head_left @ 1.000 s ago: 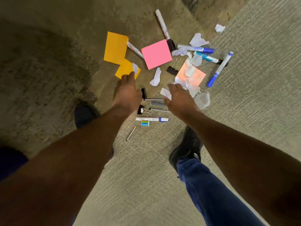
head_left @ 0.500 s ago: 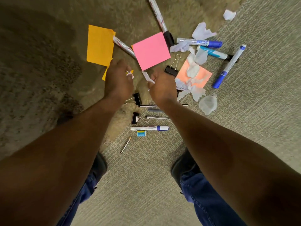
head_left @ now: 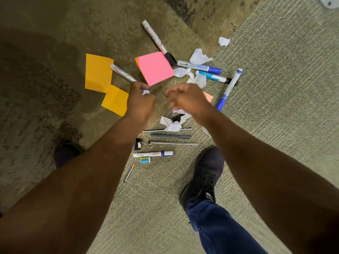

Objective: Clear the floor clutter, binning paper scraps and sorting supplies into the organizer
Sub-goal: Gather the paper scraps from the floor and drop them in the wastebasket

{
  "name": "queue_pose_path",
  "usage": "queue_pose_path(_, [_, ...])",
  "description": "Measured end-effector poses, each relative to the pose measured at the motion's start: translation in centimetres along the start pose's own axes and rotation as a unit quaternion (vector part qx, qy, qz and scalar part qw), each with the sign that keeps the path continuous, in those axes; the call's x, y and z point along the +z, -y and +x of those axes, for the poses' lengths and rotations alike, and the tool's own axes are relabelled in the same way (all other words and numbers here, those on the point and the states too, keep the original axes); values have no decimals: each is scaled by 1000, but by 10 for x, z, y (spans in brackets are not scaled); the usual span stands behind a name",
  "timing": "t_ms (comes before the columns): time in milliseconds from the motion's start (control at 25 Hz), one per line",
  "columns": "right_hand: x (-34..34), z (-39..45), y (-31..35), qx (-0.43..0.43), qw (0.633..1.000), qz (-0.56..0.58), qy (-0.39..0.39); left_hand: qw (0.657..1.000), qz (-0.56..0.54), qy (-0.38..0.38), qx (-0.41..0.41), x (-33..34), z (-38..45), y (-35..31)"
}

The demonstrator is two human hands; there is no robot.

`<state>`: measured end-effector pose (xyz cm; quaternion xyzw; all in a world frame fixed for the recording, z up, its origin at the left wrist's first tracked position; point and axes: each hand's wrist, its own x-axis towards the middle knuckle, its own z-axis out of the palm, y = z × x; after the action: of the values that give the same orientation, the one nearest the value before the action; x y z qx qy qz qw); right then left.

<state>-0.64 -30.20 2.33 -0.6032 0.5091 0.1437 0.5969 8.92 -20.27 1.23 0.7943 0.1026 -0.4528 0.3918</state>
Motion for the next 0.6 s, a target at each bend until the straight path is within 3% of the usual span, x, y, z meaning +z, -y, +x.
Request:
queue_pose_path(40, [-14, 9, -1, -32, 993, -89, -73, 998, 47, -40, 32, 1, 0, -5])
queue_pose_path(120, [-43, 30, -7, -85, 930, -275, -226, 966, 158, -172, 111, 4, -1, -14])
queue_pose_path(200, [-65, 56, -9, -104, 883, -382, -251, 929, 180, -279, 161, 11, -5, -27])
queue_pose_path(280, [-76, 77, -8, -139, 867, -446, -172, 911, 250, -238, 227, 22, 0, -28])
queue_pose_path(360, [-77, 89, -8, -194, 841, -494, -104, 855, 408, -104, 303, 37, 14, -24])
queue_pose_path(440, [-75, 94, -8, -227, 843, -476, -110, 802, 507, -33, 316, 53, 33, -25])
queue_pose_path(600, [-84, 97, -15, -218, 864, -425, -160, 803, 510, -32, 306, 86, 53, -32])
